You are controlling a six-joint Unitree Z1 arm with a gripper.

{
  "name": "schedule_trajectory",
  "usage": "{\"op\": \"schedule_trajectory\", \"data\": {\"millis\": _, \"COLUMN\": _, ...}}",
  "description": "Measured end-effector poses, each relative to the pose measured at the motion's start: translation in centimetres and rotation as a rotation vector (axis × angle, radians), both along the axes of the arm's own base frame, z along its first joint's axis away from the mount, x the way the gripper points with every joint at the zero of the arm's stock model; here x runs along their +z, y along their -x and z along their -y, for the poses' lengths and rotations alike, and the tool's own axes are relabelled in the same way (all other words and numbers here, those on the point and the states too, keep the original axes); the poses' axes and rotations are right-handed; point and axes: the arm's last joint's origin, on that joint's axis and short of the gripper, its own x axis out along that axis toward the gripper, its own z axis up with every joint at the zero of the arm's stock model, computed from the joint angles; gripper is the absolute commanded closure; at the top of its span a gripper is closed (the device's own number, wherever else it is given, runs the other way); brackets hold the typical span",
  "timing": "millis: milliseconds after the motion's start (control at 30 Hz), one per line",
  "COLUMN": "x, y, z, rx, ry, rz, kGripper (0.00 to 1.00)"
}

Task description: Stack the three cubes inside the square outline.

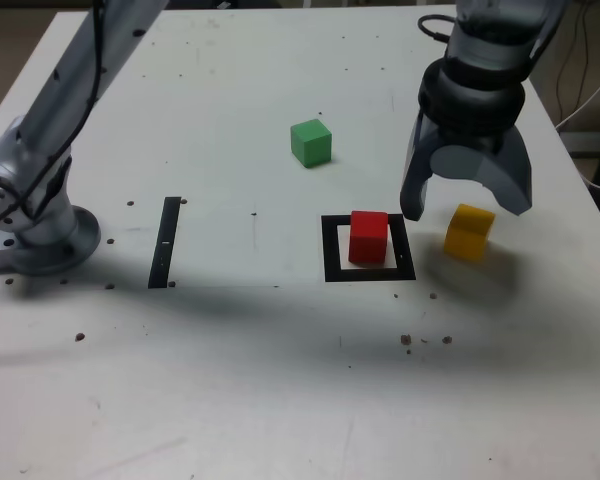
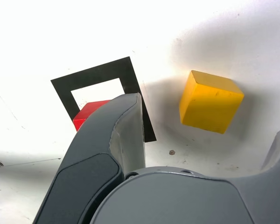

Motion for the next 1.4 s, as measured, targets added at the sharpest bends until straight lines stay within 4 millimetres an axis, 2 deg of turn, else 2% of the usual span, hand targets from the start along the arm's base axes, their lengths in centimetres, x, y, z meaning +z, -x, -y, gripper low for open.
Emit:
{"op": "schedule_trajectory", "data": {"millis": 767, "x": -0.3, "y": -0.4, "z": 0.3, "rx": -0.26, "ry": 0.026, "rz": -0.034, "kGripper": 0.01}}
{"op": "schedule_trajectory", "data": {"millis": 1067, "x": -0.4, "y": -0.6, "z": 0.3, "rx": -0.268, "ry": 0.02, "rz": -0.034, "kGripper": 0.01}}
{"op": "schedule_trajectory", "data": {"millis": 1400, "x": -1.5, "y": -1.6, "z": 0.4, "rx": -0.274, "ry": 0.021, "rz": -0.049, "kGripper": 0.02}}
